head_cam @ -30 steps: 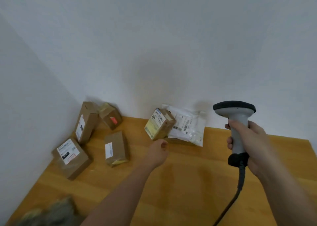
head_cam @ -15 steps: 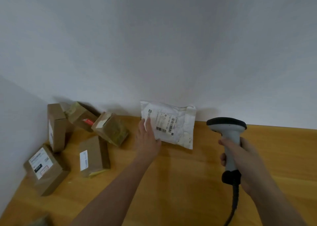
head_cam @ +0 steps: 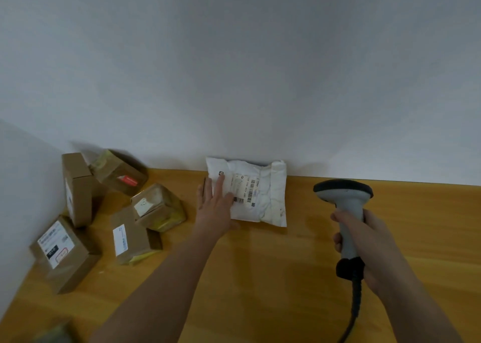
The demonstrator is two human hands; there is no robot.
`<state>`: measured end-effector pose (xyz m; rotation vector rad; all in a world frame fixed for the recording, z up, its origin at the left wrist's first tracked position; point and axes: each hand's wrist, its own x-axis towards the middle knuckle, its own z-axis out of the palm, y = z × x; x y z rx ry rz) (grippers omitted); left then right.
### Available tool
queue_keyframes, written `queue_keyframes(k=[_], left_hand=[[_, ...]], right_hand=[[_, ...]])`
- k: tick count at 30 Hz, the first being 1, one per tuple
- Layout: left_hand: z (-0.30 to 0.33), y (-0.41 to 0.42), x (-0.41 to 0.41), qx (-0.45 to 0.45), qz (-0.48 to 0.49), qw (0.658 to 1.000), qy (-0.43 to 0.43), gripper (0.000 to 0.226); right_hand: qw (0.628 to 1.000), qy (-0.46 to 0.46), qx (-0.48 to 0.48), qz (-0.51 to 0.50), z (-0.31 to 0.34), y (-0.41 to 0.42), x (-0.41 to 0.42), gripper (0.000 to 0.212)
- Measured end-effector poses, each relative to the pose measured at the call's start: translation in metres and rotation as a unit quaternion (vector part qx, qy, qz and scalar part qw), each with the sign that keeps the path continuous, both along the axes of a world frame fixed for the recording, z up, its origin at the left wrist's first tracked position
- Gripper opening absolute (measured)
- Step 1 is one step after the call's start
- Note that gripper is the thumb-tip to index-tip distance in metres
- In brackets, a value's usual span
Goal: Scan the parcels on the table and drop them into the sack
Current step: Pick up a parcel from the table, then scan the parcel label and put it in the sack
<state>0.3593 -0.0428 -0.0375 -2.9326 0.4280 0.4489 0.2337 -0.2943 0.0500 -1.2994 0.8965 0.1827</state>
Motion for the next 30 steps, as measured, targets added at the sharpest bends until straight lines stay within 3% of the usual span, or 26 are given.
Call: queue_keyframes(k=[3, 6, 11, 15, 18, 21, 23, 25, 27, 30], left_hand=[[-0.003, 0.018, -0.021, 0.016, -0.037, 0.999, 0.033, 0.064], [-0.001, 0.023, -0.032, 0.003, -0.050, 0.999, -0.003, 0.076], [0.009, 0.014, -0.021, 0.017, -0.085, 0.996, -0.029, 0.059], [0.012, 0.008, -0.021, -0.001, -0.048, 0.999, -0.018, 0.043], [0.026, 0.005, -0.057, -0.028, -0.016, 0.999, 0.011, 0.033], [0.035, 0.014, -0.105, -0.068, 0.005, 0.990, 0.123, 0.031], [0.031, 0.031, -0.122, -0.071, 0.015, 0.983, 0.170, 0.044], [0.026, 0.052, -0.127, -0.080, 0.043, 0.989, 0.118, 0.059], [0.017, 0.073, -0.126, -0.067, 0.073, 0.994, 0.036, 0.087], [0.002, 0.096, -0.129, -0.104, 0.111, 0.988, 0.035, 0.113]], right_hand=[[1.000, -0.004, 0.000, 0.003, 0.004, 0.006, -0.003, 0.024], [1.000, -0.002, -0.001, 0.008, 0.009, 0.015, -0.006, 0.023], [0.999, 0.004, -0.020, 0.032, 0.015, 0.026, -0.017, 0.022], [0.998, -0.001, -0.040, 0.043, 0.016, 0.028, -0.029, 0.021], [0.998, 0.004, -0.049, 0.044, 0.015, 0.039, -0.038, 0.021], [0.998, 0.006, -0.045, 0.052, 0.016, 0.061, -0.041, 0.019], [0.997, 0.006, -0.042, 0.066, 0.017, 0.079, -0.043, 0.019], [0.996, 0.004, -0.038, 0.077, 0.018, 0.096, -0.045, 0.018], [0.996, 0.002, -0.031, 0.082, 0.018, 0.111, -0.049, 0.017], [0.996, 0.002, -0.022, 0.089, 0.020, 0.129, -0.057, 0.017]])
